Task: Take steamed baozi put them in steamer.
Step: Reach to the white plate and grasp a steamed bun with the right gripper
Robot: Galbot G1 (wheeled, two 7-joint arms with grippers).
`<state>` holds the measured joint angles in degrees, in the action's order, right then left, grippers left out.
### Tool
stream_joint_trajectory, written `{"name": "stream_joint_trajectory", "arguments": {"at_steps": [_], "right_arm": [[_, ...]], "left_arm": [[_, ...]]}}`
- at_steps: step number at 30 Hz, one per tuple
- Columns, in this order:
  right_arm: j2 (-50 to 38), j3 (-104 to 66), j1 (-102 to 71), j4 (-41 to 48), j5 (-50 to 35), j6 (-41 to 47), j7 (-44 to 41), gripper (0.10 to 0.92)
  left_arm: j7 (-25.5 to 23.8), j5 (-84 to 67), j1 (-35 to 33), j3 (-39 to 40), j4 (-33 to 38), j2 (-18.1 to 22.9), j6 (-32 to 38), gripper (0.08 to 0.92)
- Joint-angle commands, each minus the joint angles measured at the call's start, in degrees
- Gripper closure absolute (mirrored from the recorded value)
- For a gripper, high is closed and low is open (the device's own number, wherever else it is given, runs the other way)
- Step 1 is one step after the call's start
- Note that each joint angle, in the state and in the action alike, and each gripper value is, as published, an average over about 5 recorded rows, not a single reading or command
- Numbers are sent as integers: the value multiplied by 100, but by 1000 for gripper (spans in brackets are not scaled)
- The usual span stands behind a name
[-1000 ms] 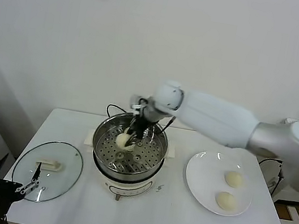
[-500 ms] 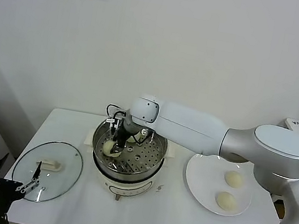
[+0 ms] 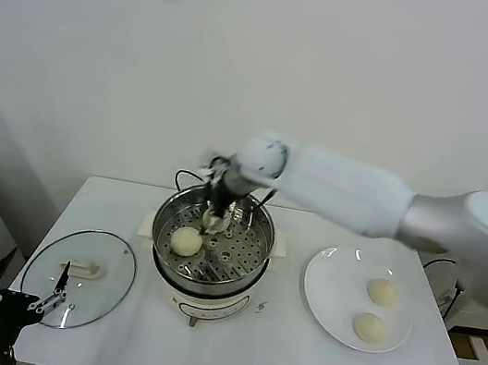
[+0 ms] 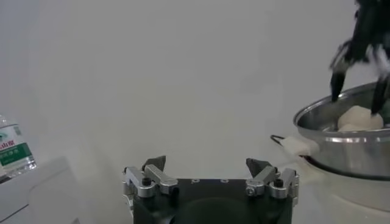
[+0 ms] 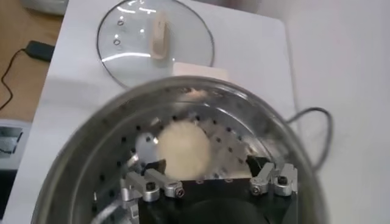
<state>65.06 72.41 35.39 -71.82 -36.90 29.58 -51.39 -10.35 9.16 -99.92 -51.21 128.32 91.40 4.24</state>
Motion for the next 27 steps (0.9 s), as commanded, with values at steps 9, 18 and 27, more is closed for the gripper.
{"name": "stream_joint_trajectory", "arguments": {"at_steps": [9,18,27], "right_arm": [[-3257,-1049,-1261,309,3414,-2431,-2365,203],[-3124,-1972,-3119,218,4139,-2523,-2127,203],[-2789,-1973,-3334,536,4284,-2488,-2179,203]], "left_arm": [[-2,140,28,109,22,73,-12,177],[-10,289,-37,151,24,53,-19,177],[-6,272,-75,64,-51,33,-9,177]]}}
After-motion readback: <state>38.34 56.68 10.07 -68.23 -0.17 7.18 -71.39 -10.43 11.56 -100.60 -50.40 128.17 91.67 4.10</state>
